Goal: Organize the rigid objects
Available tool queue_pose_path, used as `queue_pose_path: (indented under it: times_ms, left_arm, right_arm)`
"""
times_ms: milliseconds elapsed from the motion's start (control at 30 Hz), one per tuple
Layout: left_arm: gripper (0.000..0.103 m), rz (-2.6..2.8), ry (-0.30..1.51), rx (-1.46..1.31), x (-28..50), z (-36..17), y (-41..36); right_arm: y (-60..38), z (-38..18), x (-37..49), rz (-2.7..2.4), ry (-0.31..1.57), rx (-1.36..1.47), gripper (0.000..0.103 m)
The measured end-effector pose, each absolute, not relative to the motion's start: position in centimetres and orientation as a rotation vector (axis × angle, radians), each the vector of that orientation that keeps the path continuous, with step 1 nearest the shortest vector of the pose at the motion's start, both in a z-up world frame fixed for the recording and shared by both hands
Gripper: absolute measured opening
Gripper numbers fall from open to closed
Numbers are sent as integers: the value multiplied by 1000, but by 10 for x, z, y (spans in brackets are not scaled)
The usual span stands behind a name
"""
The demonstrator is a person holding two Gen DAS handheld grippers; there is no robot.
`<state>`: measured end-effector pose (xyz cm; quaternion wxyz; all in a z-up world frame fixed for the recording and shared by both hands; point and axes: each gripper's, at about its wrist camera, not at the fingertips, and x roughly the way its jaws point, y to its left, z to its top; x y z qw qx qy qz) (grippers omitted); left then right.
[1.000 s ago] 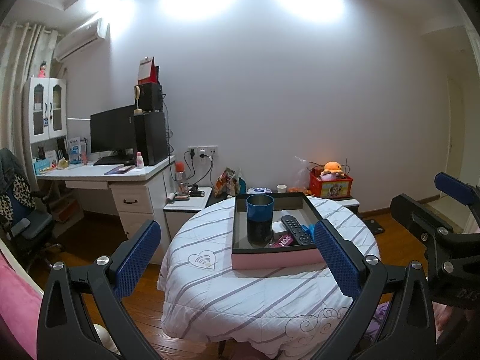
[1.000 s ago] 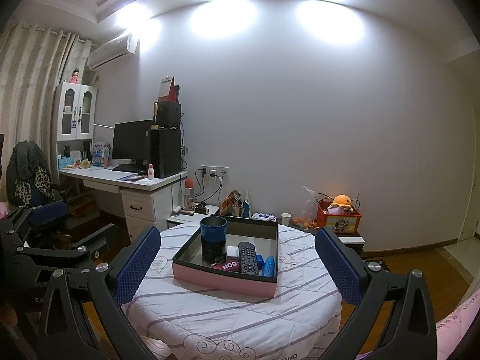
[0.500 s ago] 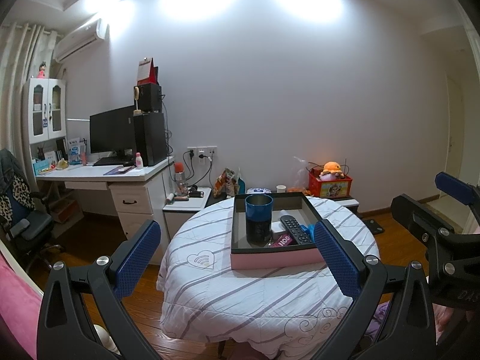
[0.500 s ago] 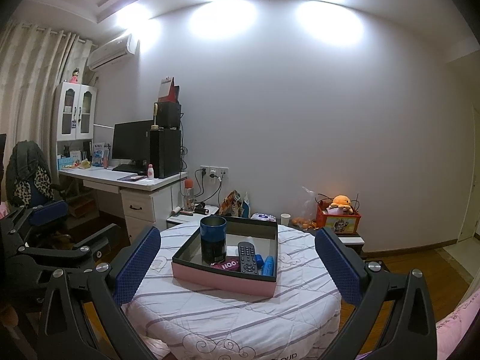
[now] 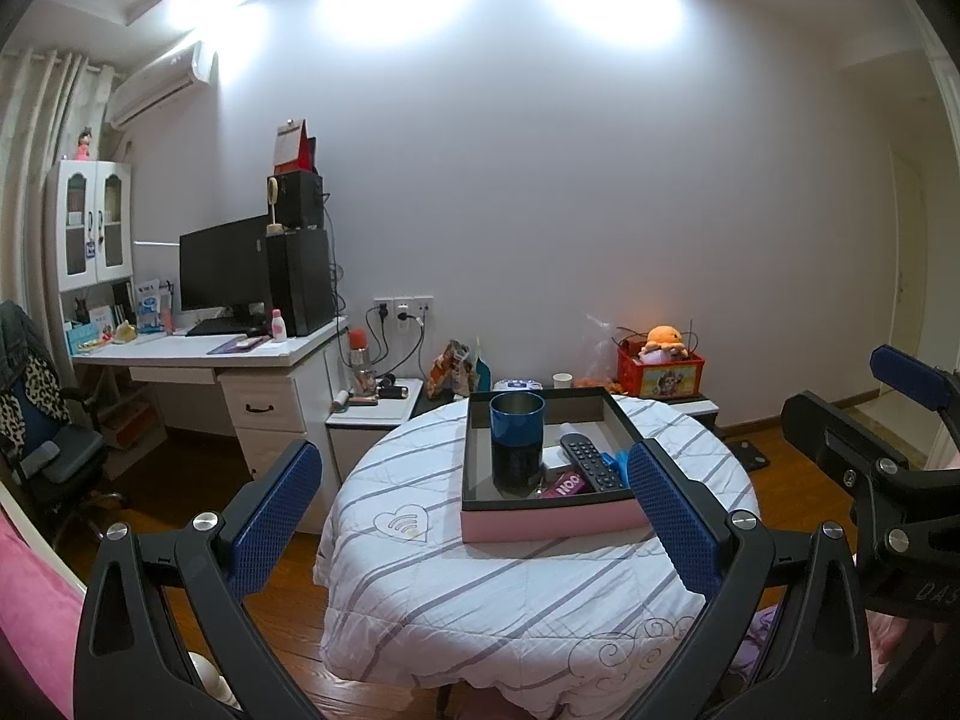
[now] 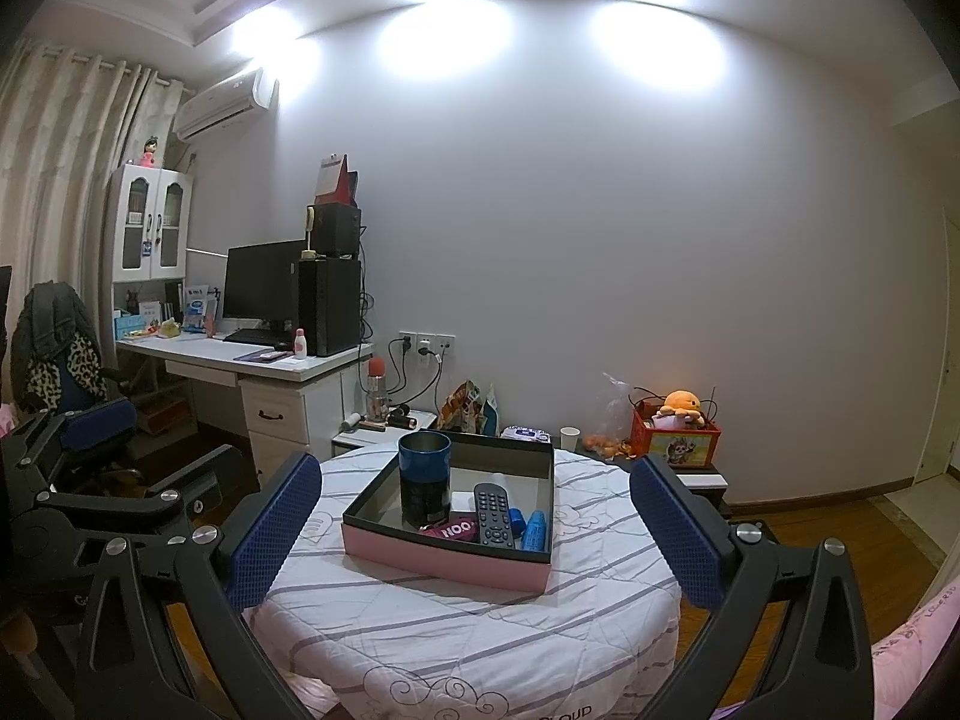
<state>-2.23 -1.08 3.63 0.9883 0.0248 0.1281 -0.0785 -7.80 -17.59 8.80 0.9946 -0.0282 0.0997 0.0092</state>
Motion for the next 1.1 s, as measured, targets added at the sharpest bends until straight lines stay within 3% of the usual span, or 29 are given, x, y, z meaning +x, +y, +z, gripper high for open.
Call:
queue_pose_path:
  times_ms: [1100]
  left_arm:
    - [103, -156, 259, 51, -23, 38, -10]
  right_arm:
    - [-176, 88, -76, 24, 214, -65, 103]
